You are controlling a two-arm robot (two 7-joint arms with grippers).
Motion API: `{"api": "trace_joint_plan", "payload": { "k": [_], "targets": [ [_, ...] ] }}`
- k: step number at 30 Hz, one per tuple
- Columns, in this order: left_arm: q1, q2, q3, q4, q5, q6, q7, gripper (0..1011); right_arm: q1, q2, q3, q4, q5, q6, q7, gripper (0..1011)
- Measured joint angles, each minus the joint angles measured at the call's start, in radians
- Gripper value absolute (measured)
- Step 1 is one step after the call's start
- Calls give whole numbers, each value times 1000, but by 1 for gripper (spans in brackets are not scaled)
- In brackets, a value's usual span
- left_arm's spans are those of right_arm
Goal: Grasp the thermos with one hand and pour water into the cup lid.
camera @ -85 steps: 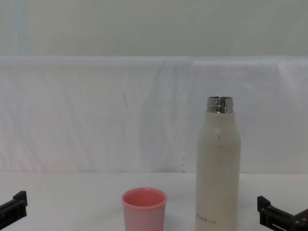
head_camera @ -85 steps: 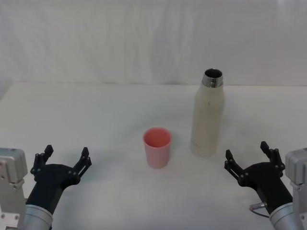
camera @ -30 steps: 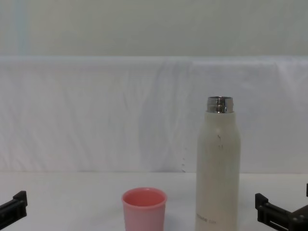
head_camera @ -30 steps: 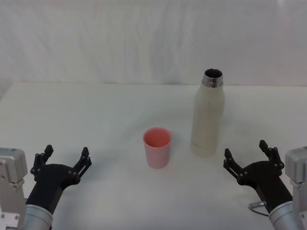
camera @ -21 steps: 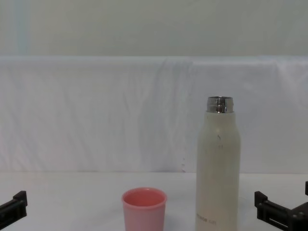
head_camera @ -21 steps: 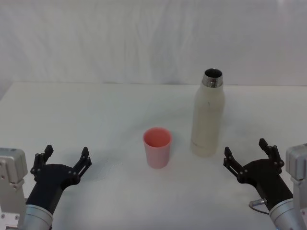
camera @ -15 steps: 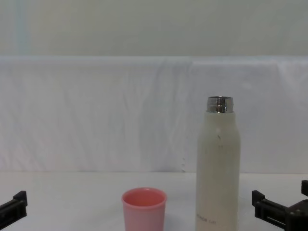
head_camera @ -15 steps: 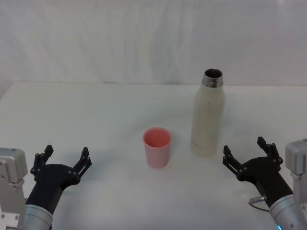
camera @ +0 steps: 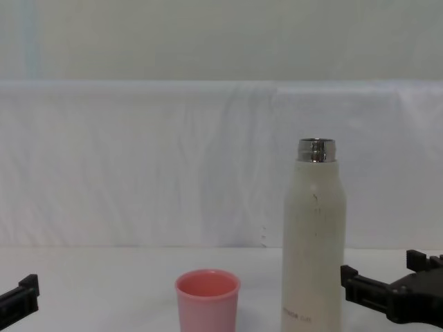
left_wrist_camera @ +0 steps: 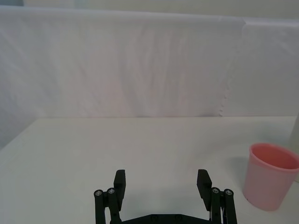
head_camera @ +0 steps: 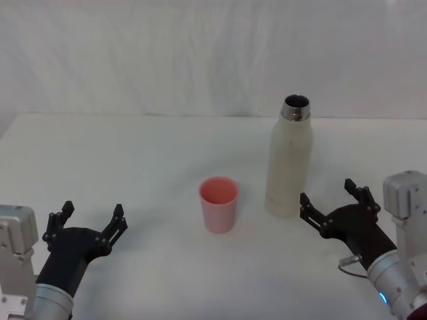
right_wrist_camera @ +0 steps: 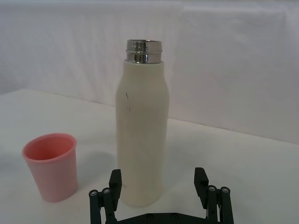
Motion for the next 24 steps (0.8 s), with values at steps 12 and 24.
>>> {"api": "trace_joint_plan", "payload": {
  "k": [12, 24],
  "targets": [
    [0, 0, 0, 0, 0, 0, 0, 1001, 70, -2, 3, 55, 27, 31, 38, 1001],
    [0, 0, 0, 0, 0, 0, 0, 1001, 112, 1, -14, 94, 58, 48, 59, 1001]
  ]
}}
